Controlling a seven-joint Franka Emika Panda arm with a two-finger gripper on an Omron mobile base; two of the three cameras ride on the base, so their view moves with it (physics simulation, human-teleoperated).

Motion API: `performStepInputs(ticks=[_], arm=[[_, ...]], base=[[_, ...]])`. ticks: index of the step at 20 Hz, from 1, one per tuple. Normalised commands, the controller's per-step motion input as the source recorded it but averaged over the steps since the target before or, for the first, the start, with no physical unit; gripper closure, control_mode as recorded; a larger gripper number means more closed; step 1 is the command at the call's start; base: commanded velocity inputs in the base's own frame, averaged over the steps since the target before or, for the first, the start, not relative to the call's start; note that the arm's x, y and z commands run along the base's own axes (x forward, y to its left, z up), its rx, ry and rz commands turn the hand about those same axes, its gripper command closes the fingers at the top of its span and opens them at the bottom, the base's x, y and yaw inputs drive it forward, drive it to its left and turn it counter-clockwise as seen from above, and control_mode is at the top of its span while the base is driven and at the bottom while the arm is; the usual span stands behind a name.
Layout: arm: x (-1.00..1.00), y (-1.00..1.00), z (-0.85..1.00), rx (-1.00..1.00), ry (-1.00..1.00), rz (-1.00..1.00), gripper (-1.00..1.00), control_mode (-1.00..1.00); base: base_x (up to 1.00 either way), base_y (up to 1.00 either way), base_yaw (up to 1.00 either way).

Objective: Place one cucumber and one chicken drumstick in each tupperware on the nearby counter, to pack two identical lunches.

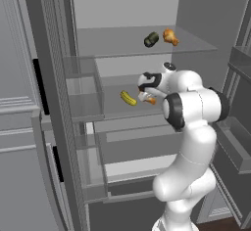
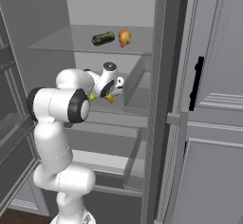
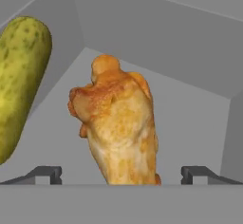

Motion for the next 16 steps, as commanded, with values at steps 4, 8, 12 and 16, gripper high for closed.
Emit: performStepInputs(ticks=[4,8,12,16], arm=[[0.32,0.0,-0.13,0.0,0.0,0.0,-1.0,-1.0],[0.38,0.0,0.0,-0.02,0.0,0.0,-1.0,-1.0],[0.12,0.0,-0.01,-0.02,0.0,0.01,-1.0,-1.0],[-0.09,0.0,-0.14,0.0,0.03,0.03,-1.0,-1.0]], base=[[0.0,0.0,0.0],[0.0,0.0,0.0],[0.0,0.0,0.0],[0.0,0.0,0.0]])
